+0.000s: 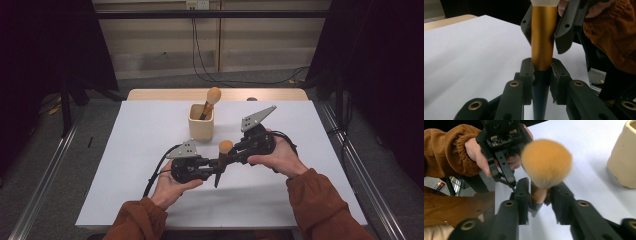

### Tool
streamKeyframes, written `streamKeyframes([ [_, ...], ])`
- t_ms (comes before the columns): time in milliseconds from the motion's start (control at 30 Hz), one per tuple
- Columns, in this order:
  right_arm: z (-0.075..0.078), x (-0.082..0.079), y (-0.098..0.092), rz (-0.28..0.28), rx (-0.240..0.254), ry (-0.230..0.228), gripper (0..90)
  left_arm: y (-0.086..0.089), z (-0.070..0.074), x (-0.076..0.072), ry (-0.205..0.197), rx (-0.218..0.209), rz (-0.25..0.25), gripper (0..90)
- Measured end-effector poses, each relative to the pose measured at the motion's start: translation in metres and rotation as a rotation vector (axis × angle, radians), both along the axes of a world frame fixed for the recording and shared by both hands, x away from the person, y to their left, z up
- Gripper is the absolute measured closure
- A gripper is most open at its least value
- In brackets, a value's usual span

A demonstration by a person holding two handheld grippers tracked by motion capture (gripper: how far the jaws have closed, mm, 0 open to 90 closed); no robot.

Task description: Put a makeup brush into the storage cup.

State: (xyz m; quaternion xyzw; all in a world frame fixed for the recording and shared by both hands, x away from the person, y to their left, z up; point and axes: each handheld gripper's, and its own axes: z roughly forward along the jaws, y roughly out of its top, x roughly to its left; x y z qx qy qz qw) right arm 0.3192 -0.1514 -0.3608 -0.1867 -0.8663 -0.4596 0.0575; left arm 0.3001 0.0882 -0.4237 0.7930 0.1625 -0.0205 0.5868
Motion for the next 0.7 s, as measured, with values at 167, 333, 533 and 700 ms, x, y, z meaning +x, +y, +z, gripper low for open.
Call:
streamKeyframes([
  [167, -0.002, -0.001, -0.002, -0.028, 0.025, -0.027, 54.1, 0.002, 0.0, 0.002, 0.013, 0.001, 0.016, 74.4],
  [333, -0.004, -0.001, -0.003, -0.078, 0.033, -0.042, 34.6, 0.003, -0.001, 0.002, 0.012, 0.005, 0.023, 74.4],
  [533, -0.006, -0.002, -0.008, -0.122, 0.048, -0.065, 17.4, 0.006, -0.001, 0.003, 0.014, 0.004, 0.041, 74.4],
  [700, -0.01, -0.002, -0.01, -0.142, 0.057, -0.082, 10.3, 0.008, -0.001, 0.003, 0.013, -0.001, 0.055, 74.4],
])
